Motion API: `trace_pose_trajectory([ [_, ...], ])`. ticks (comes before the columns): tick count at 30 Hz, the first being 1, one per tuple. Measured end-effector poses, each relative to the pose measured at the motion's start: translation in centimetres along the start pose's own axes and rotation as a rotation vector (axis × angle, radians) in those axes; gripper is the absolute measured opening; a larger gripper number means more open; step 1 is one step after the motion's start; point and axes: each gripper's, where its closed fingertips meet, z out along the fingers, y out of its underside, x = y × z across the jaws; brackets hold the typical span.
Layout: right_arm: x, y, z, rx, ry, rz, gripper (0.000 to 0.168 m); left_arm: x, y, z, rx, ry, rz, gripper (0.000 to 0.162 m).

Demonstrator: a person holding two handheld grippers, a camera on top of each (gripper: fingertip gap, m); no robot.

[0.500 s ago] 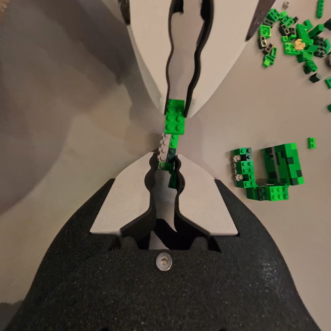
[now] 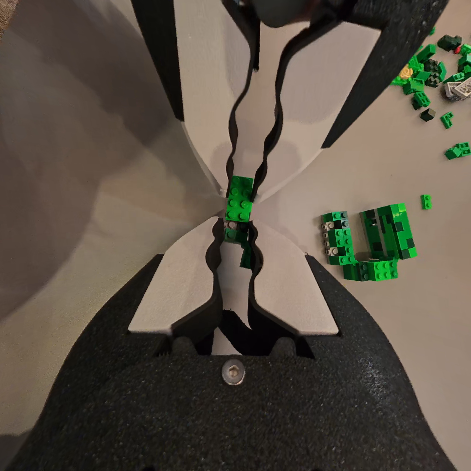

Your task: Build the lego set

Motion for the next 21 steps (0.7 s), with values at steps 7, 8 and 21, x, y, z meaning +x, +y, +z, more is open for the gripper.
trace_pose_trajectory([
  [7,-0.1,0.07,0.06,0.023,0.005,0.014,0.018,0.08,-0.02,0.13,-0.04,0.043,0.005,0.015],
  [8,-0.06,0.08,0.03,0.028,0.008,0.016,0.018,0.05,-0.05,0.13,-0.041,0.045,0.002,0.015],
  [21,-0.29,0.67,0.24,0.034,-0.01,0.06,0.018,0.16,-0.37,0.6,-0.033,0.064,0.014,0.015],
])
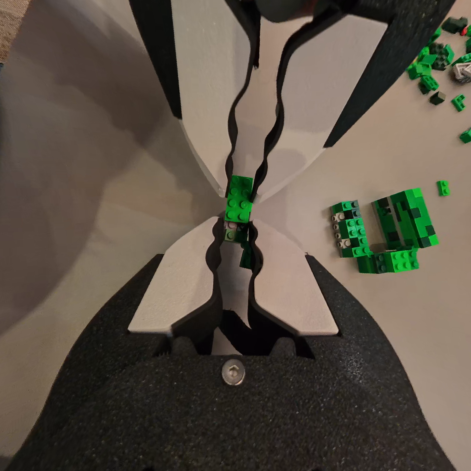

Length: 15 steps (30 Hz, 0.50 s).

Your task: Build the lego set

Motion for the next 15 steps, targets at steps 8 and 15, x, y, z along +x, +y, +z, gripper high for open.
trace_pose_trajectory([
  [8,-0.1,1.1,0.7,-0.014,-0.01,0.025,0.034,0.0,0.6,0.8,0.02,0.014,-0.039,0.015],
  [15,0.2,2.0,-0.6,0.018,0.054,0.063,0.028,0.1,1.3,0.6,0.051,0.006,-0.07,0.015],
])
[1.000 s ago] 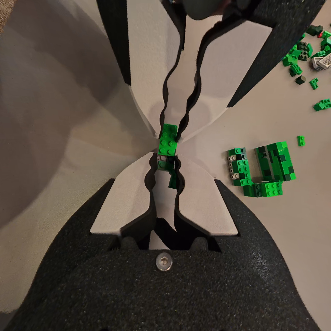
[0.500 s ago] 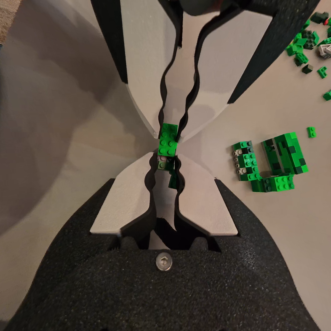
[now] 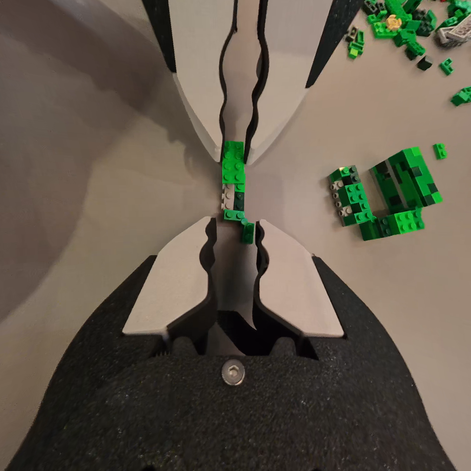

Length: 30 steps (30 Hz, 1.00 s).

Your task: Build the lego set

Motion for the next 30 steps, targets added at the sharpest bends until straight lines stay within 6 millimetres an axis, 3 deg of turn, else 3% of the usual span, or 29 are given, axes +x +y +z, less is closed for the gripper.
trace_pose_trajectory([
  [4,0.5,0.9,0.0,-0.018,0.026,0.017,0.031,0.0,0.1,0.1,0.003,0.002,0.007,0.015],
  [12,0.9,1.3,0.3,0.038,-0.01,0.046,0.015,0.2,0.1,0.2,0.009,0.018,0.023,0.015],
  [20,0.7,0.3,0.1,0.13,-0.041,0.087,0.008,-0.1,-0.4,0.2,0.023,0.012,0.03,0.015],
  [30,0.8,-1.2,-0.8,0.206,0.004,0.111,0.008,-0.5,-1.9,-1.9,0.053,-0.016,0.053,0.015],
])
